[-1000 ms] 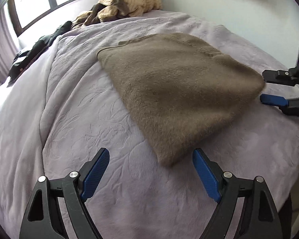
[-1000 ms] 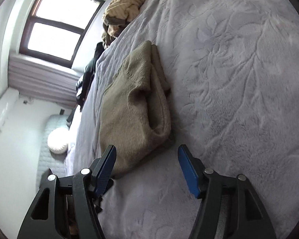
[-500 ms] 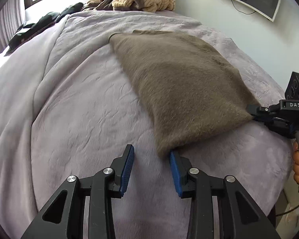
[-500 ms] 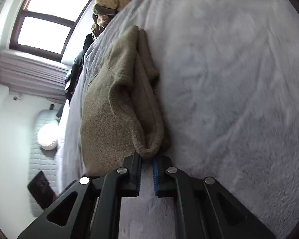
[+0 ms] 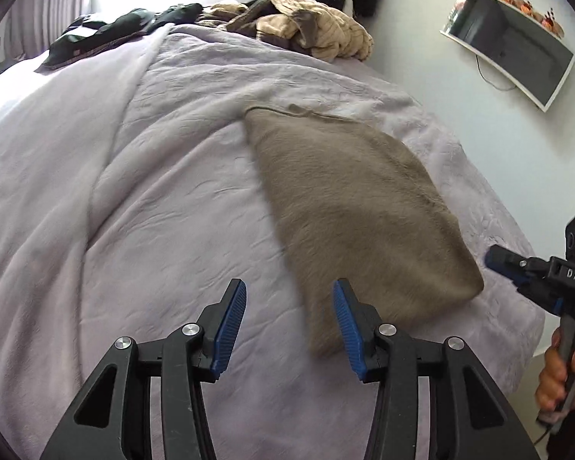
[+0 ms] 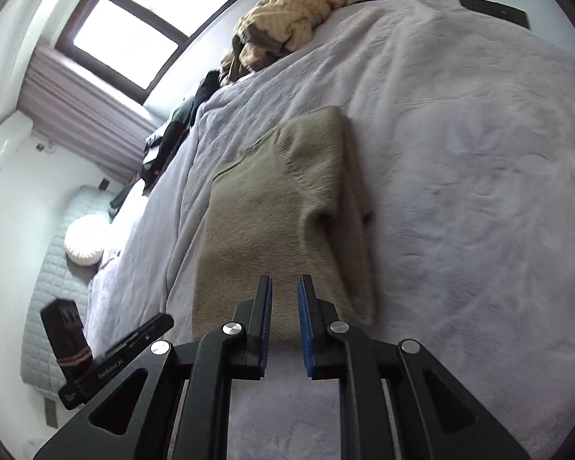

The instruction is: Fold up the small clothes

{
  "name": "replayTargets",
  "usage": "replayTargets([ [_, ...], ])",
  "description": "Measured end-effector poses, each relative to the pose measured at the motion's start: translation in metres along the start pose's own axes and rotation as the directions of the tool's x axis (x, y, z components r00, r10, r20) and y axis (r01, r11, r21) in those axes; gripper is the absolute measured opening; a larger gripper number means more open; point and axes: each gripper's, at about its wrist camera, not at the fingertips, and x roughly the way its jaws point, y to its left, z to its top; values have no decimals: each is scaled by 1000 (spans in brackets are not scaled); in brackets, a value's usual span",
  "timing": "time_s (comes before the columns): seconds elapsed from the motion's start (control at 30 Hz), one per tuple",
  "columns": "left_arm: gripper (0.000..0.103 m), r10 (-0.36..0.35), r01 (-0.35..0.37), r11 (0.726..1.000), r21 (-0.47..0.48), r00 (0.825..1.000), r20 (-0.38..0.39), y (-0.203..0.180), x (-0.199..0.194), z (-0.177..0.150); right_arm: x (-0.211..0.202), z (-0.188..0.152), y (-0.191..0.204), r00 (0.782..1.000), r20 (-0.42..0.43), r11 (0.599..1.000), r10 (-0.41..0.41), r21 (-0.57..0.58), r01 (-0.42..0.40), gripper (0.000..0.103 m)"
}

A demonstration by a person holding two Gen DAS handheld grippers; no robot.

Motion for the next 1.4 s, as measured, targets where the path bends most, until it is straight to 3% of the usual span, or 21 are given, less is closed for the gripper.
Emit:
replayTargets([
  [0.13, 49, 41, -39, 999, 27, 997, -65, -12, 31, -3, 23, 0, -6, 996, -55, 997, -70, 12, 71, 17],
  [0.2, 58, 45, -44, 999, 10, 995, -93, -7, 43, -10, 31, -4, -20, 990, -77, 992, -122, 31, 124, 11],
  [0.23, 70, 53, -54, 998, -13, 994, -93, -2, 46, -13, 32, -7, -29, 991, -79, 992, -110, 57, 115, 6],
  [0.27, 73, 52, -56, 998, -35, 994, -91, 3, 46, -15, 30, -10, -41, 995, -75, 992, -69, 101, 77, 5],
  [0.37, 73, 37, -42, 998, -46, 995, -96, 7, 43, -16, 24, -14, -55, 998, -64, 987, -12, 161, 22, 5],
  [0.5, 73, 75, -75, 997, 0, 994, -84, -2, 37, -14, 18, -17, -55, 997, -73, 988, -17, 153, 28, 5],
  [1.1, 73, 106, -108, 994, -21, 990, -95, -4, 28, -14, 7, -19, -49, 996, -87, 987, -23, 156, 36, 11],
  [1.2, 73, 112, -114, 993, -20, 989, -97, -5, 28, -14, 2, -20, -45, 996, -90, 989, -23, 143, 36, 17],
  [1.4, 73, 117, -120, 993, -20, 986, -115, -6, 27, -13, -3, -20, -41, 996, -85, 992, -10, 128, 21, 45],
])
